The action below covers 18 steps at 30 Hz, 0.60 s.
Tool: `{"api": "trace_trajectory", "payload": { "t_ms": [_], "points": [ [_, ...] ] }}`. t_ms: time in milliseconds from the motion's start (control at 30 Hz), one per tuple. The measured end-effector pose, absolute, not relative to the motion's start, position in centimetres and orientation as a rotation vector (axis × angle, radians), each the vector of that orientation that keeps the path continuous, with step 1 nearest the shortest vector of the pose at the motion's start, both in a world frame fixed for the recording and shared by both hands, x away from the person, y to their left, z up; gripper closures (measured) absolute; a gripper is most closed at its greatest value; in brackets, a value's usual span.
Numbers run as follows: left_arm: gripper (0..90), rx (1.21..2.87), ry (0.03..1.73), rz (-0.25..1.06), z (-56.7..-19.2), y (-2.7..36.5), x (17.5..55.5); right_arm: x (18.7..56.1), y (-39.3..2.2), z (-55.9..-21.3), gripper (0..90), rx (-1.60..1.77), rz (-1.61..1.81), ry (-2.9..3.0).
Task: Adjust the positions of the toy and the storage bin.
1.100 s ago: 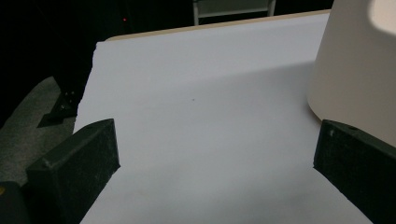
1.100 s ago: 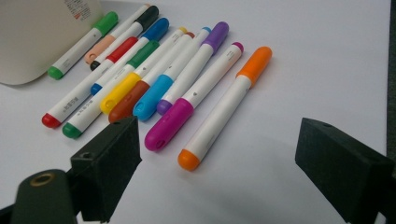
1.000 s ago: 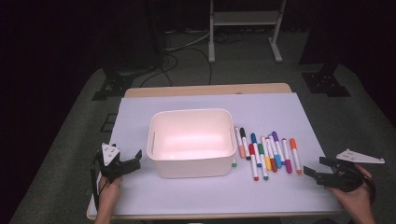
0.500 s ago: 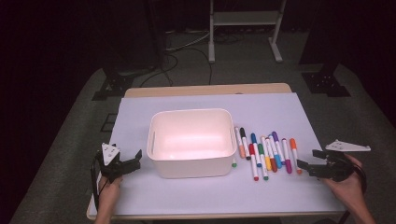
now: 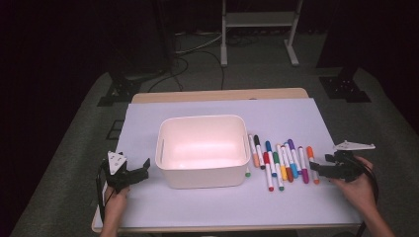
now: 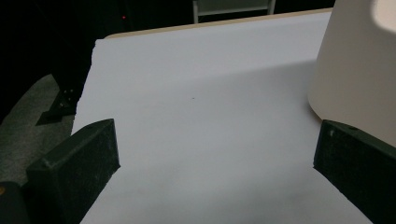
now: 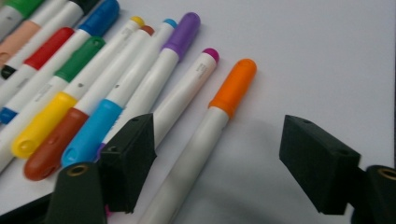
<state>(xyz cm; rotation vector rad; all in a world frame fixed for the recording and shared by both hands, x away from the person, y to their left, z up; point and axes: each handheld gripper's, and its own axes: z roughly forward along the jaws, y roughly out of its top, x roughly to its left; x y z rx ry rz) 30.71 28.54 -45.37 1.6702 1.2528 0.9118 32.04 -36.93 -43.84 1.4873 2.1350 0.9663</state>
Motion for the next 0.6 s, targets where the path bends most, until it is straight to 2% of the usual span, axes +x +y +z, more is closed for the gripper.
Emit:
{"api": "trace_trajectory", "payload": {
  "t_ms": [67,133,600],
  "points": [
    [0.0,1.673,1.252,0.91,-45.4,28.5,30.7,32.4,-36.6,-44.0,32.4,1.519,0.935,2.134],
    [0.0,1.674,1.252,0.909,-45.4,28.6,30.7,32.5,-36.5,-44.0,33.3,1.521,0.927,2.135],
    [0.0,1.675,1.251,0.91,-45.4,28.5,30.7,32.9,-35.8,-44.5,64.8,1.579,0.769,2.12]
  ]
}}
